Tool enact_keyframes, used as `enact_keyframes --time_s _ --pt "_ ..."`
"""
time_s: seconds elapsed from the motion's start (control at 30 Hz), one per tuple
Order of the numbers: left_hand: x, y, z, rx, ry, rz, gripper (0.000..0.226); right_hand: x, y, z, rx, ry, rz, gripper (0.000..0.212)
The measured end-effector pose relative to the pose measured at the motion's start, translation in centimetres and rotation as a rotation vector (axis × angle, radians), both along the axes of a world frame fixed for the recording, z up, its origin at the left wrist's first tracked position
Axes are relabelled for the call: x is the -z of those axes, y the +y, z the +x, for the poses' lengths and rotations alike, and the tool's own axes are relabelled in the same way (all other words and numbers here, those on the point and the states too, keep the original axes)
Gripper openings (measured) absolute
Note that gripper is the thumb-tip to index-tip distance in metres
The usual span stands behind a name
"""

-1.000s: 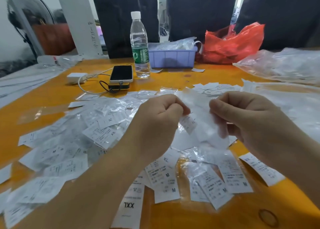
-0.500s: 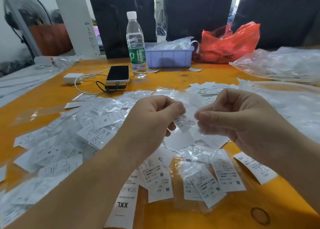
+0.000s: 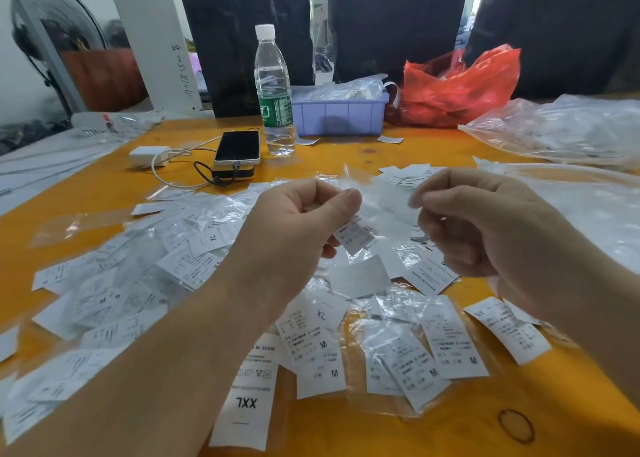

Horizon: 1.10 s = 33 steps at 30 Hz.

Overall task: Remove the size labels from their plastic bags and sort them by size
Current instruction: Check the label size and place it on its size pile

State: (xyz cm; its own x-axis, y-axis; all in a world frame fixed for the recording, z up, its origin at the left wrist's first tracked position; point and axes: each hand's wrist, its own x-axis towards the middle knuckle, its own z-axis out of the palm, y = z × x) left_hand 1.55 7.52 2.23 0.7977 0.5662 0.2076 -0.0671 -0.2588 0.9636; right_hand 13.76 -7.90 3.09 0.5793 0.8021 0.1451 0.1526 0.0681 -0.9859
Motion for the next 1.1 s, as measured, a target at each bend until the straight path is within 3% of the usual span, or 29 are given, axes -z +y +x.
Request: enact_keyframes --time_s 0.1,0.23,0.43,0.5,0.63,0.83,1.1 --pt "-0.06 -0.44 -0.13 0.07 0.005 0.033 0.026 0.37 0.02 -0.37 -0.127 0.079 -0.092 0.037" --pt "-0.02 -0.67 -0.21 0.116 0.006 0.063 0.026 0.47 0.23 -1.05 -0.16 0.164 -0.054 0.028" --pt "0.07 -0.41 -0.11 0.176 0.076 0.048 0.032 0.39 0.17 -0.64 -0.06 0.084 -0.043 0.011" --pt "0.1 -0.48 -0.07 0.204 0.098 0.049 0.034 0.35 0.16 -0.78 -0.104 0.072 -0.047 0.013" --pt "0.22 -0.58 0.02 0.167 0.07 0.064 0.014 0.25 0.1 -0.97 -0.174 0.074 -0.072 0.022" --pt "0.15 -0.12 -0.09 0.108 0.075 0.051 0.013 0.08 0.01 -0.76 -0.274 0.108 -0.142 0.006" --pt "0.06 -0.42 -0.21 0.244 0.127 0.106 0.014 0.29 -0.13 -0.73 -0.452 0.145 -0.254 0.017"
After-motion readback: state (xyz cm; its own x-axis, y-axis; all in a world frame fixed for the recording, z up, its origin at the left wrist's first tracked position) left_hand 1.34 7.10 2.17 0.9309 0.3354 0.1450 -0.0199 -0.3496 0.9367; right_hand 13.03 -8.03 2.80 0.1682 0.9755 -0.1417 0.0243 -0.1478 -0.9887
